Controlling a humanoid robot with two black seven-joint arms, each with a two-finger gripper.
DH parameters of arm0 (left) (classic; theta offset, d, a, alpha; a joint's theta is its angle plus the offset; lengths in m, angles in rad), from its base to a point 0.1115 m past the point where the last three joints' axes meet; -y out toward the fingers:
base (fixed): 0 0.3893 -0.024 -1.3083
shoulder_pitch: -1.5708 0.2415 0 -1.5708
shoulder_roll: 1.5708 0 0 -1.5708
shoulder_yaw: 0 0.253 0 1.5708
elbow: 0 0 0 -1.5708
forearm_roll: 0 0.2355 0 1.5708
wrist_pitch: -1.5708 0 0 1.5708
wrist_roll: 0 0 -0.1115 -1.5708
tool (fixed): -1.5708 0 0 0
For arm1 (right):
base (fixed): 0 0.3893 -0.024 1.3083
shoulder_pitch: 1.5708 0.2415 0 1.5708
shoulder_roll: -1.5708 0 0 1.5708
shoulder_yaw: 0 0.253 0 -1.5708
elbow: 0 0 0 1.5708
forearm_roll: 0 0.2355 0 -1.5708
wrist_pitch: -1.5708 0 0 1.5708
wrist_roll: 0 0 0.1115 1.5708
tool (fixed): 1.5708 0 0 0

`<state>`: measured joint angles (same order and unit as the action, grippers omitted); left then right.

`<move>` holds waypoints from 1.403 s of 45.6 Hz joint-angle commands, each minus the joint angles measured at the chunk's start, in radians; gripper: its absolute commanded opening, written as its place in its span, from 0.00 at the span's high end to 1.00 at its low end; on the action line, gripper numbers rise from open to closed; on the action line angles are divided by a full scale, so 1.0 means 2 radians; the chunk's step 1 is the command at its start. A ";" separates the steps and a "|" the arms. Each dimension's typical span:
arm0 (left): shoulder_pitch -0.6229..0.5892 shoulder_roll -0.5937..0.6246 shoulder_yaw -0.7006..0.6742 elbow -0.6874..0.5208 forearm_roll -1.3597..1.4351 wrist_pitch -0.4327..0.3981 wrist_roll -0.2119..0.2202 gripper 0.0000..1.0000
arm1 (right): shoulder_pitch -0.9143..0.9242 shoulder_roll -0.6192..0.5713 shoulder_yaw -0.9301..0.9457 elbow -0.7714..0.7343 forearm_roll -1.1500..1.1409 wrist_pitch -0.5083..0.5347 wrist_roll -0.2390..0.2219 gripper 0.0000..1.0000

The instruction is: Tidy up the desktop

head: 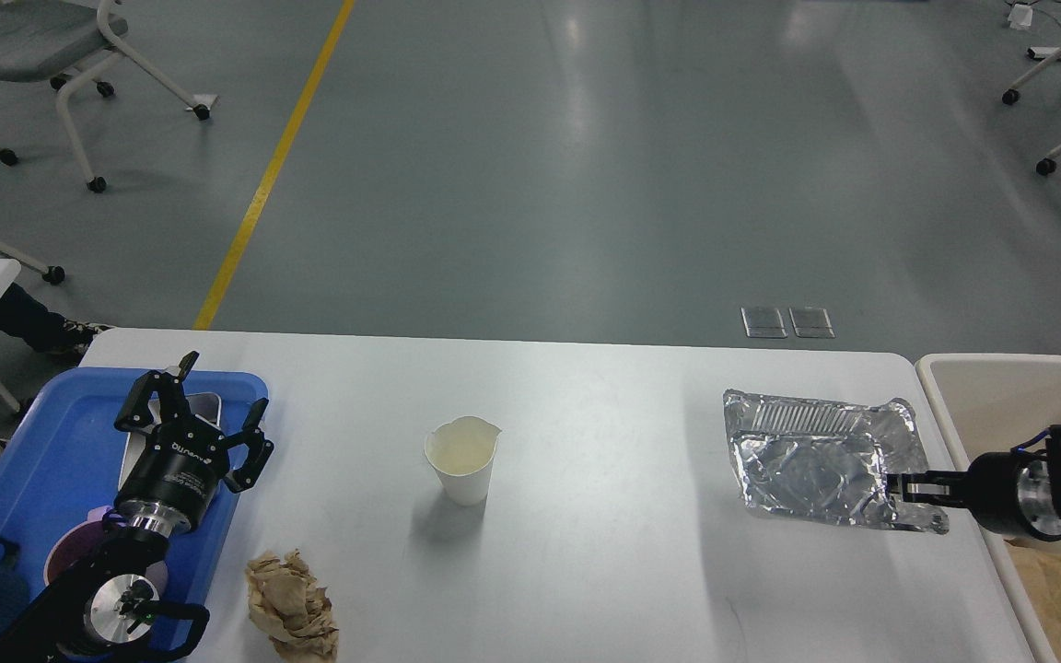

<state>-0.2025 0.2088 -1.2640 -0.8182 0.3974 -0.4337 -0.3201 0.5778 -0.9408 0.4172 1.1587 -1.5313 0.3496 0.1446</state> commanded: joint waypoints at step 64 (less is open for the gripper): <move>0.074 0.112 0.057 -0.283 0.003 0.185 0.074 0.04 | 0.240 0.213 -0.143 -0.083 0.027 0.088 -0.002 1.00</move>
<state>-0.1040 0.3424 -1.1707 -1.2566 0.4028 -0.1271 -0.1834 1.0547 -0.5377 0.1364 1.0141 -1.4764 0.5294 0.1411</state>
